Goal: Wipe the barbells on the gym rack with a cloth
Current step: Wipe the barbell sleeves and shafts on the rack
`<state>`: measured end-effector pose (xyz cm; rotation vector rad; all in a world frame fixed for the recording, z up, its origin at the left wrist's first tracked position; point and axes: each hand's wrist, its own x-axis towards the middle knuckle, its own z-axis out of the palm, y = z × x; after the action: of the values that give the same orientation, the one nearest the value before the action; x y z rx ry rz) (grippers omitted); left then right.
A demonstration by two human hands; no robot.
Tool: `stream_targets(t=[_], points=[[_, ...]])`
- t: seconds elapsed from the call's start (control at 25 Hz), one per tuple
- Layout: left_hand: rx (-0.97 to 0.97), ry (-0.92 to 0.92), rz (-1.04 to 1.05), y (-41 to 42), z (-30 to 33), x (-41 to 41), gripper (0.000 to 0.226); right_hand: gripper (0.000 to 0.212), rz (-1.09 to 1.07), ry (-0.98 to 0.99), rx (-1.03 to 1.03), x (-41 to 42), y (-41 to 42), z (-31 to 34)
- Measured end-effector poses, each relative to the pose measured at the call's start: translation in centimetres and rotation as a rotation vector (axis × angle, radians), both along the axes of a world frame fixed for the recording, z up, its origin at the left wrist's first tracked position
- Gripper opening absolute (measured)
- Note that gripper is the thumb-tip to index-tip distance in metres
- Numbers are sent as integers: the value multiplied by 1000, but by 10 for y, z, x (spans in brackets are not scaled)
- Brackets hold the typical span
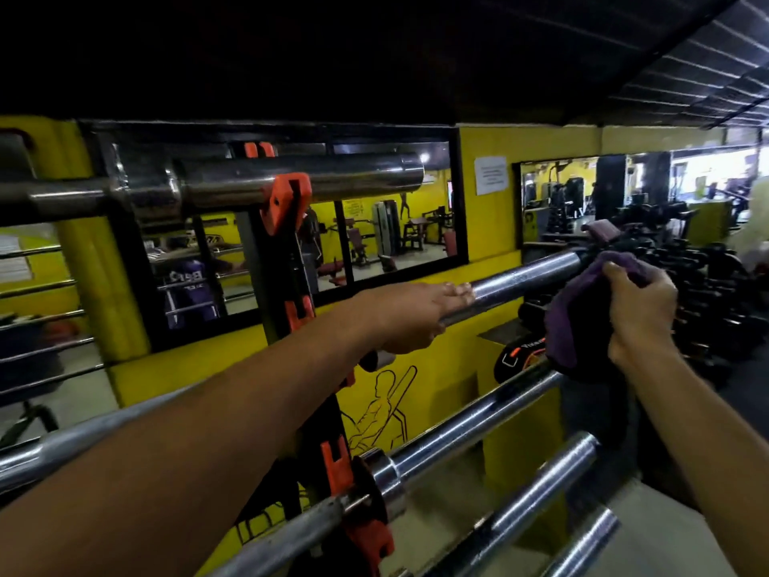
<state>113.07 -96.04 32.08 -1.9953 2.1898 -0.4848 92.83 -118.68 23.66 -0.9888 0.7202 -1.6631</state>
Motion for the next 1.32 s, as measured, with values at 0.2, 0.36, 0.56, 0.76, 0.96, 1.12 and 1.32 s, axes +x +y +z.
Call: stream_targets(t=[0.2,0.36,0.56,0.76,0.96,1.12,1.32], points=[[-49,24,-16,-3,0,-3,71,22,-148,33,-105,22,-32,17],[-42,3,-8,-4,-1,0,74,21,-142,532,-465,38,-45,15],[-14,-18,2,-4,1,0,75,41,-14,1045,-831,27,-90,11],[-6,-42,5,-2,0,-2,71,55,-17,1246,-771,42,-94,48],[0,-36,14,-2,2,-3,73,45,14,1365,-802,49,-79,61],[3,-49,5,-1,3,-6,69,40,-122,1031,-1016,55,-65,18],[4,-55,1,-2,2,-4,67,46,-151,959,-899,43,-89,9]])
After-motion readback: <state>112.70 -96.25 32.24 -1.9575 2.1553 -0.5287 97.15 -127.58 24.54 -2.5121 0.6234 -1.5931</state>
